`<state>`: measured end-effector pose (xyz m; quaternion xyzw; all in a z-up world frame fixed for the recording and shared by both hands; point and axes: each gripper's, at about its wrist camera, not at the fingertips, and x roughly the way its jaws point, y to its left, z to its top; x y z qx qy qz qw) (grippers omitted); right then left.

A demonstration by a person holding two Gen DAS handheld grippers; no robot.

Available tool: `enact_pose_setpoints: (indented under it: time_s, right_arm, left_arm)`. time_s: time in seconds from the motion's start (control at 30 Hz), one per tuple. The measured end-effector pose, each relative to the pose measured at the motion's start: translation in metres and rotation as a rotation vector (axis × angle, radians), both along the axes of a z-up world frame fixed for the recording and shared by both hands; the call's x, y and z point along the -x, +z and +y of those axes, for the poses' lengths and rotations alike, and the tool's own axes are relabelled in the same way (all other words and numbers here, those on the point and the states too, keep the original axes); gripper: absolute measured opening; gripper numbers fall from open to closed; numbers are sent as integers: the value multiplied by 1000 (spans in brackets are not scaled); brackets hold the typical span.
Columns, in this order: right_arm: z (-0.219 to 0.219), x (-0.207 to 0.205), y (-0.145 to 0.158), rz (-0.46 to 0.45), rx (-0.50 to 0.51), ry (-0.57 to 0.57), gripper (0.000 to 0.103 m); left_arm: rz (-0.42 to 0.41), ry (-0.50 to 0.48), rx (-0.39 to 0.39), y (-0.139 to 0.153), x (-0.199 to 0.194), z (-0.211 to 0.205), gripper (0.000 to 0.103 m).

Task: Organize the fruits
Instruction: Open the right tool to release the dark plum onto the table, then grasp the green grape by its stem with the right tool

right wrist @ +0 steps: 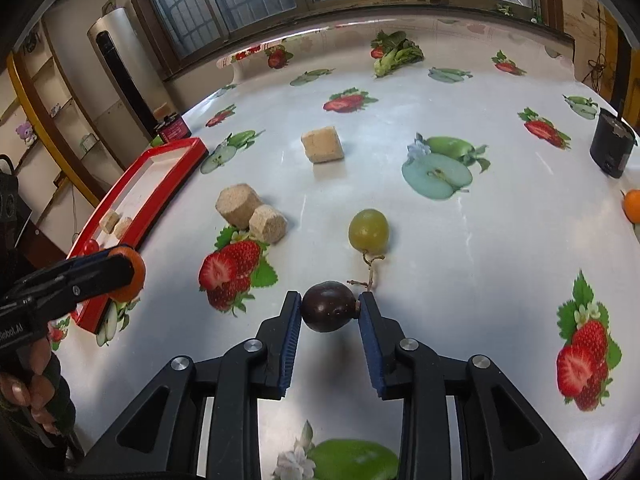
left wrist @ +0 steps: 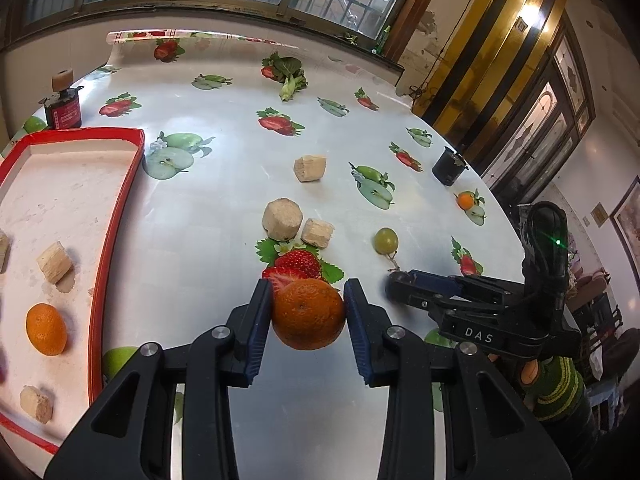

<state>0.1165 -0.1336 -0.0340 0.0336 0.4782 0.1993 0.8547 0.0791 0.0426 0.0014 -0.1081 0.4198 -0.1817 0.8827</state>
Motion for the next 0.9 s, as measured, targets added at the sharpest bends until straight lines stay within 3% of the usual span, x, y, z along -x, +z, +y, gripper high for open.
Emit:
enact_pose_setpoints:
  time_s: [0.03, 0.23, 0.4, 0.53, 0.63, 0.67, 0.9]
  right_arm:
    - [-1, 3, -1, 11, 2, -3, 41]
    - [-13, 18, 18, -66, -17, -45, 42]
    - [-17, 2, 36, -113, -17, -78, 43]
    - [-4, -22, 24, -70, 22, -37, 43]
    - [5, -39, 4, -24, 74, -27, 35]
    - [6, -41, -2, -10, 81, -27, 27]
    - [-6, -24, 17, -63, -16, -50, 26]
  left_arm:
    - [-1, -1, 1, 1, 2, 0, 34]
    - [-5, -2, -1, 3, 8, 0, 34]
    - [-14, -4, -3, 6, 13, -2, 34]
    - [-9, -12, -5, 7, 15, -4, 34]
    - [-7, -11, -12, 7, 18, -3, 34]
    - [-9, -9, -15, 7, 18, -2, 34]
    - [-16, 16, -12, 9, 18, 10, 34]
